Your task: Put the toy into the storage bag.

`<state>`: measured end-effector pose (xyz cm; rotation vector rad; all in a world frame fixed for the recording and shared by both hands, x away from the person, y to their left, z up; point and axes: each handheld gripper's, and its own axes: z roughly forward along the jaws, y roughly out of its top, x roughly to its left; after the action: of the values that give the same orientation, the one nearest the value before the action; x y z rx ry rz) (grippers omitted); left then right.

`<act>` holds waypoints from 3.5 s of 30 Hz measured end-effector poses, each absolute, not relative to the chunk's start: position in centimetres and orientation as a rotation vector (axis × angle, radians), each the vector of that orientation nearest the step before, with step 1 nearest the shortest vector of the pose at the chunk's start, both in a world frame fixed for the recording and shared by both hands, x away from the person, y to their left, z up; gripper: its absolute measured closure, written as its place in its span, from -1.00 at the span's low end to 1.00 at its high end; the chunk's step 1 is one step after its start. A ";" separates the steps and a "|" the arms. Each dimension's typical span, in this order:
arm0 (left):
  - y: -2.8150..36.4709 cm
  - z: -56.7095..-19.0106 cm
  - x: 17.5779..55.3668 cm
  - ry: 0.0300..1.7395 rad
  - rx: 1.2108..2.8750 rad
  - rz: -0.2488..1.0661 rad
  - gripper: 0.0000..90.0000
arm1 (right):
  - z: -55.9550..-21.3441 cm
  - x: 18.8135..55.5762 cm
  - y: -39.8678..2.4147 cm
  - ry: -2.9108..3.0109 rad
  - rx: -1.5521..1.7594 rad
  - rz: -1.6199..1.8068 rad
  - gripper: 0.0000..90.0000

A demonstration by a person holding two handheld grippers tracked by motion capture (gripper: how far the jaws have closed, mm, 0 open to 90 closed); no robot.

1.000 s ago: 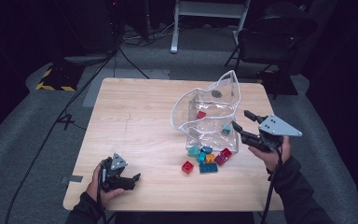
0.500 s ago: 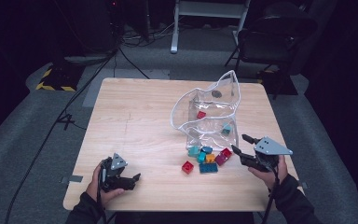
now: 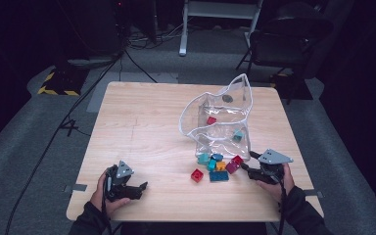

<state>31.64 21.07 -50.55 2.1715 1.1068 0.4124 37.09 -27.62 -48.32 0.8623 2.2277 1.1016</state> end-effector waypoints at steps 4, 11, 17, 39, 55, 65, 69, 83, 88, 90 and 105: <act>21.1 -50.5 31.6 1.106 2.172 0.413 -0.75 | -49.0 37.4 -27.5 2.248 0.868 1.093 -0.03; 21.1 -50.5 31.6 1.107 2.172 0.412 -0.75 | -49.9 37.8 -27.1 2.280 0.880 1.094 -0.01; 21.1 -50.5 31.6 1.106 2.172 0.413 -0.75 | -50.0 37.6 -26.3 2.303 0.851 1.099 -0.04; 21.1 -50.5 31.6 1.106 2.172 0.412 -0.75 | -50.4 37.9 -25.7 2.316 0.868 1.069 0.32; 21.1 -50.6 31.6 1.109 2.171 0.411 -0.75 | -47.1 36.3 -27.4 2.229 0.819 1.172 0.32; 21.1 -50.6 31.6 1.110 2.170 0.411 -0.75 | -44.8 35.8 -28.3 2.167 0.808 1.231 0.32; 21.1 -50.6 31.6 1.109 2.170 0.411 -0.75 | -43.6 35.5 -28.5 2.134 0.794 1.262 0.32; 21.1 -50.6 31.6 1.110 2.170 0.411 -0.75 | -39.4 35.5 -28.5 2.048 0.729 1.303 0.32; 21.1 -50.6 31.6 1.110 2.170 0.411 -0.75 | -38.2 35.5 -28.1 2.029 0.705 1.306 0.32; 21.1 -50.6 31.6 1.110 2.170 0.411 -0.75 | -37.6 35.5 -28.0 2.021 0.696 1.315 0.32; 21.1 -50.6 31.6 1.110 2.170 0.412 -0.75 | -33.4 36.8 -27.5 1.933 0.667 1.349 0.32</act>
<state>31.64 21.07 -50.55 2.1704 1.1096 0.4116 36.77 -27.45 -33.44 0.6665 1.9327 1.3489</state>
